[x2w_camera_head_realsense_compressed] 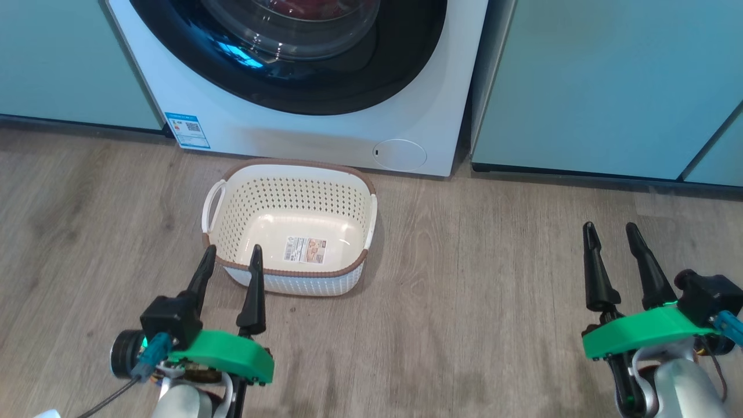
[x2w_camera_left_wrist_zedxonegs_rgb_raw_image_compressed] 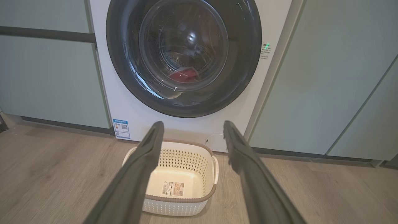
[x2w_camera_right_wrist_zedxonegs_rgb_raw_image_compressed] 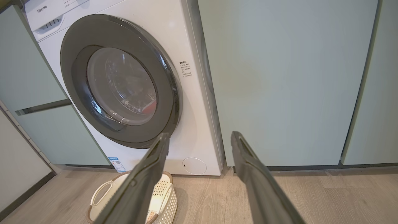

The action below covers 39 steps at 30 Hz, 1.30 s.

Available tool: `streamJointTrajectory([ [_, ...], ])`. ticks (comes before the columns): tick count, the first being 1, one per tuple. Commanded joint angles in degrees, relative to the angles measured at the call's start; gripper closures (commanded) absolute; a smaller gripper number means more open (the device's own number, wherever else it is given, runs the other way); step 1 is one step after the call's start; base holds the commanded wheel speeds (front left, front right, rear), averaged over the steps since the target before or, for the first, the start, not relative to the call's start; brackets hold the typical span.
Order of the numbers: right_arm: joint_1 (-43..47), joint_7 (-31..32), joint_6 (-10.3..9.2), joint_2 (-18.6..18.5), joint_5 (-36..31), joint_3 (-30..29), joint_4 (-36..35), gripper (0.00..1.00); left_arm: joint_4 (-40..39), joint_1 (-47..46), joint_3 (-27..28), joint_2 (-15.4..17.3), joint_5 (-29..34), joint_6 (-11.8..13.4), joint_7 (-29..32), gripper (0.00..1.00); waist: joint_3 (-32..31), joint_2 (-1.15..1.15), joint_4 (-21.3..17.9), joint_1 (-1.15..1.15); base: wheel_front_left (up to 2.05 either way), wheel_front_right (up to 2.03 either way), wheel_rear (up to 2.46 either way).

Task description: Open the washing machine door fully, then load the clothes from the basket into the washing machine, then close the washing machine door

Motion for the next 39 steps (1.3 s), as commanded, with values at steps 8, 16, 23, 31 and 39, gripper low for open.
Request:
streamJointTrajectory([
  [8,-1.02,-0.36,-0.01,-0.04,-0.54,1.57,-1.46,0.00,-2.38,-1.05,2.06,0.54,-0.73,0.13,-0.56,0.00,-0.40,0.00,-0.21,0.00,0.00,0.00,0.00],
  [16,-0.57,-0.36,-0.01,-0.04,-0.66,1.78,-1.36,0.00,-1.55,-0.29,2.21,0.54,-2.51,-0.43,-0.56,0.00,-0.90,0.00,-0.23,0.00,0.00,0.00,0.00],
  [23,0.28,0.03,0.01,0.12,-0.50,0.28,2.32,1.00,2.14,1.84,-0.04,-0.10,-3.36,-0.89,0.30,1.00,-1.14,0.00,-0.21,0.00,0.00,0.00,0.00],
  [31,0.62,1.27,0.01,0.15,3.52,0.07,3.60,1.00,3.52,2.31,0.57,0.02,-7.55,-1.41,1.27,1.00,-1.16,0.00,-0.51,0.00,0.00,0.00,0.00],
  [39,0.50,2.54,0.01,0.14,8.41,0.02,3.29,1.00,3.73,1.86,1.41,0.20,-12.56,-2.04,2.46,1.00,-1.18,0.00,-0.85,0.00,0.00,0.00,0.00],
])
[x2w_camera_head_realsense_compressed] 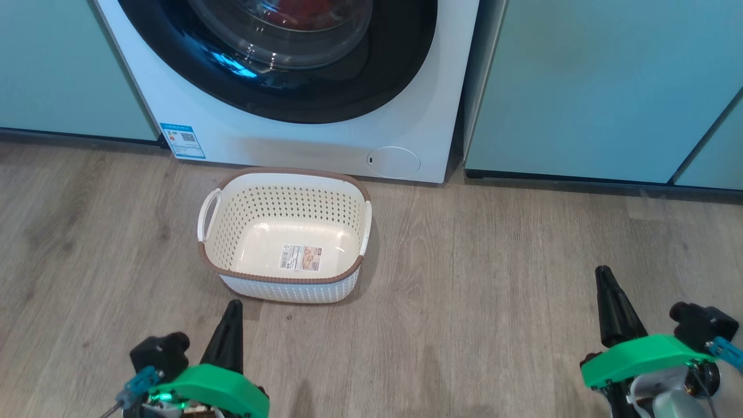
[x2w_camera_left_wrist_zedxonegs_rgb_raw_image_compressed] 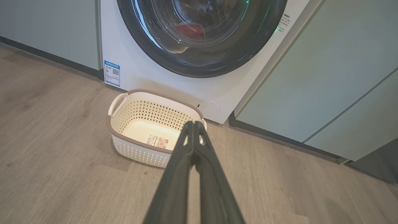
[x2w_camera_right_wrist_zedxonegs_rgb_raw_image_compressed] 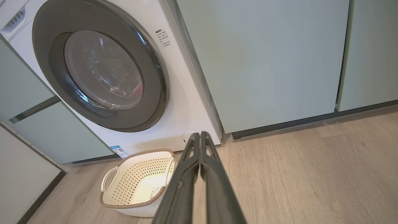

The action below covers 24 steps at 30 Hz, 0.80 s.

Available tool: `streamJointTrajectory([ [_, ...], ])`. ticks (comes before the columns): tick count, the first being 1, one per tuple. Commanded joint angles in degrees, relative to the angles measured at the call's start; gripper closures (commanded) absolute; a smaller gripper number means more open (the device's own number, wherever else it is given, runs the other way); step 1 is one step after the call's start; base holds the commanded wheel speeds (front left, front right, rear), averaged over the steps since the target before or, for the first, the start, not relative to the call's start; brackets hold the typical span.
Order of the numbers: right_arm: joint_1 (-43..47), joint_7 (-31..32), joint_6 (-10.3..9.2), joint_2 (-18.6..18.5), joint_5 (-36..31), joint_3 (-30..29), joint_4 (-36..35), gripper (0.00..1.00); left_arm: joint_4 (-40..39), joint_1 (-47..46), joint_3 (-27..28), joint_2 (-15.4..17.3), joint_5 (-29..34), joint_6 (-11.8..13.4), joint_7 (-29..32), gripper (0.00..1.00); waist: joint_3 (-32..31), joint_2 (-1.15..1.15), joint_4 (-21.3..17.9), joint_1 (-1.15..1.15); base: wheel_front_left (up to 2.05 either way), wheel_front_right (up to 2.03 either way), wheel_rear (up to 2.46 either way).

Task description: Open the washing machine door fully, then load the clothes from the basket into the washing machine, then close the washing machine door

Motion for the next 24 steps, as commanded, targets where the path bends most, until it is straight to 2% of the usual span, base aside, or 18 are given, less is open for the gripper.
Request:
streamJointTrajectory([
  [1,-2.52,0.44,0.00,-0.15,1.59,-0.13,-2.14,1.00,-1.66,-2.78,1.00,0.34,-1.41,-0.35,0.25,1.00,0.00,0.00,-0.05,0.00,0.00,0.00,0.00],
  [24,-3.10,4.47,-0.01,-0.19,16.17,-0.49,-2.81,1.00,-1.38,-4.00,3.68,0.71,-16.23,-2.22,3.93,1.00,-0.04,0.00,-1.08,0.00,0.00,0.00,0.00],
])
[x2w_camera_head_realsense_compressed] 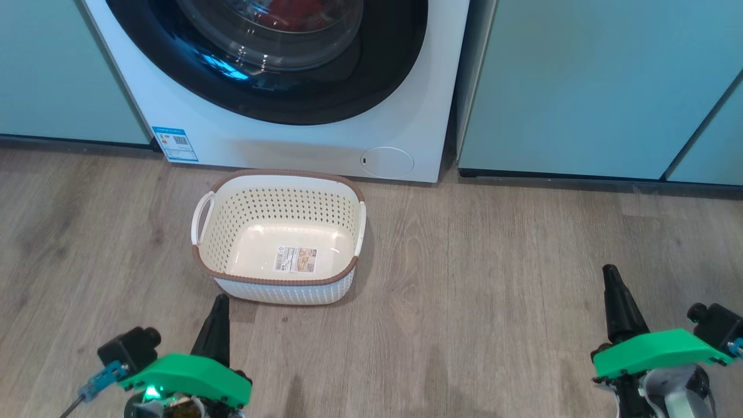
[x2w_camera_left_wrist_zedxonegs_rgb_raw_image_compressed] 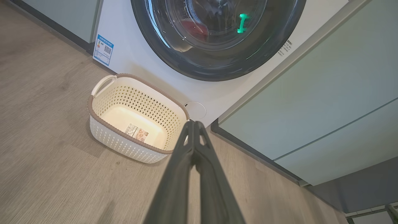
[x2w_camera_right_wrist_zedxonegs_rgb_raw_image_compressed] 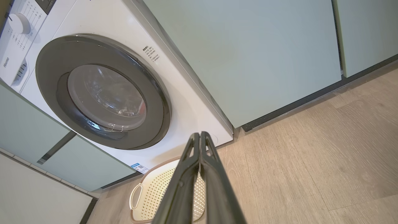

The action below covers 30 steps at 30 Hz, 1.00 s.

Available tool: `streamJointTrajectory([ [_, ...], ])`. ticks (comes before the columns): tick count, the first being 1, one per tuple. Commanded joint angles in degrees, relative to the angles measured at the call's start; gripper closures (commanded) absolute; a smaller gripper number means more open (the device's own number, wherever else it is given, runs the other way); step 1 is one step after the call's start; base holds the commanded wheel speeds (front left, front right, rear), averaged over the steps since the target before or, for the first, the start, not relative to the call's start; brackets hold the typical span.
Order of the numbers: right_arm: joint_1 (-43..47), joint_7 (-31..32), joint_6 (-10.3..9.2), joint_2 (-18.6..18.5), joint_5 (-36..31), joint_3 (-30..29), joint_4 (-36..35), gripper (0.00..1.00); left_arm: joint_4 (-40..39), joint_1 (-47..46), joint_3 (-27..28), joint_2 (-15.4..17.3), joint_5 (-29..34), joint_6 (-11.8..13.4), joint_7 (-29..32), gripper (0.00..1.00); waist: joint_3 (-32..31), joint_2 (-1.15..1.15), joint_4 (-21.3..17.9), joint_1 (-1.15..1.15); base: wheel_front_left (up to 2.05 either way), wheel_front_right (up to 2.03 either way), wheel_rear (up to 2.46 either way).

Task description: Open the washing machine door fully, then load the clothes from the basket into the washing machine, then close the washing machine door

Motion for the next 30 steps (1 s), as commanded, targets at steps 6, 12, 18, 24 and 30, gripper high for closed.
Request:
streamJointTrajectory([
  [6,-2.95,1.28,0.00,-0.20,4.64,-0.04,-2.36,1.00,-1.47,-2.99,1.71,0.68,-4.56,-0.83,1.04,1.00,-0.01,0.00,-0.27,0.00,0.00,0.00,0.00],
  [12,-3.10,2.29,0.00,-0.21,8.29,-0.14,-2.51,1.00,-1.39,-3.30,2.43,0.75,-8.24,-1.30,1.99,1.00,-0.02,0.00,-0.53,0.00,0.00,0.00,0.00],
  [18,-3.26,3.30,0.00,-0.22,11.91,-0.23,-2.67,1.00,-1.31,-3.61,3.15,0.80,-11.89,-1.76,2.95,1.00,-0.03,0.00,-0.78,0.00,0.00,0.00,0.00],
  [24,-3.41,4.31,0.00,-0.23,15.56,-0.33,-2.83,1.00,-1.23,-3.92,3.88,0.85,-15.54,-2.23,3.92,1.00,-0.04,0.00,-1.04,0.00,0.00,0.00,0.00],
  [30,-3.56,5.32,0.00,-0.24,19.21,-0.42,-2.98,1.00,-1.15,-4.23,4.62,0.90,-19.20,-2.70,4.90,1.00,-0.05,0.00,-1.30,0.00,0.00,0.00,0.00],
])
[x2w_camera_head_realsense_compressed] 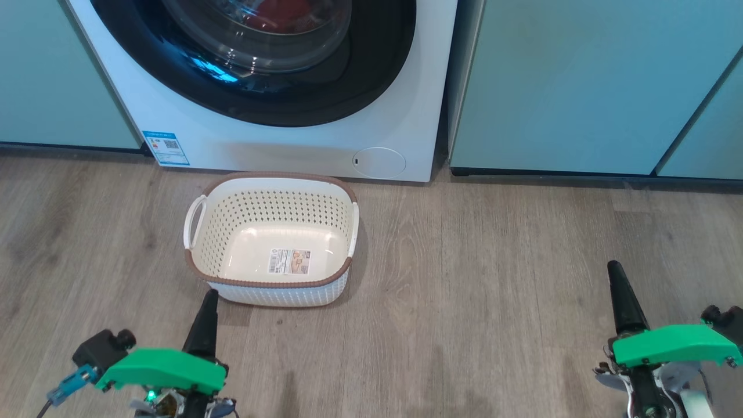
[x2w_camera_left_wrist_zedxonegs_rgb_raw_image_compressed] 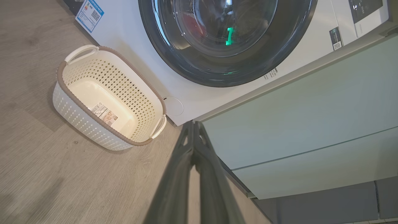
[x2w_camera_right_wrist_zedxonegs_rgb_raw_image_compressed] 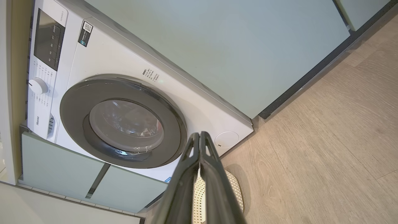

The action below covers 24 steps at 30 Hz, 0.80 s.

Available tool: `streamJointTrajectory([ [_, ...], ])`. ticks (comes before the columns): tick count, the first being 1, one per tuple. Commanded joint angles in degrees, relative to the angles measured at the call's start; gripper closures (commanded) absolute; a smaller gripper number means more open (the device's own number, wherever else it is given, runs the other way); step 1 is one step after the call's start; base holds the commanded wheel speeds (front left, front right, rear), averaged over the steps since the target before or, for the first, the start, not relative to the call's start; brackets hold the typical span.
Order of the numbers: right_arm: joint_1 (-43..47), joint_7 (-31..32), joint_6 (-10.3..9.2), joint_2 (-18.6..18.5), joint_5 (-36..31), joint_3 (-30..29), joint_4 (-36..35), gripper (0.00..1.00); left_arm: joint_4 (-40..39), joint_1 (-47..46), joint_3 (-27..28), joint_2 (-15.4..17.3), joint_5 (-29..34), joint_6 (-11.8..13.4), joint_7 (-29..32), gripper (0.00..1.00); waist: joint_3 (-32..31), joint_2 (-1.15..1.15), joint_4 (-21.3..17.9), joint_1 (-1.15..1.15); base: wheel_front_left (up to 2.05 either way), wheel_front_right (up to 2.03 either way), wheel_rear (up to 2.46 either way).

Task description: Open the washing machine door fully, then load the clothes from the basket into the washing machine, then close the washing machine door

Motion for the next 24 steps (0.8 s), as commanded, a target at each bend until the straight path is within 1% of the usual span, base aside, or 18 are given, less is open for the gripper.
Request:
streamJointTrajectory([
  [1,-2.98,0.44,0.00,-0.26,1.53,0.32,-2.25,1.00,-1.54,-3.17,1.75,0.84,-1.48,-0.73,0.21,1.00,0.00,0.00,-0.05,0.00,0.00,0.00,0.00],
  [24,-3.54,4.15,0.00,-0.29,14.88,-0.03,-2.83,1.00,-1.24,-4.32,4.53,0.95,-14.80,-2.45,3.84,1.00,-0.04,0.00,-1.00,0.00,0.00,0.00,0.00],
])
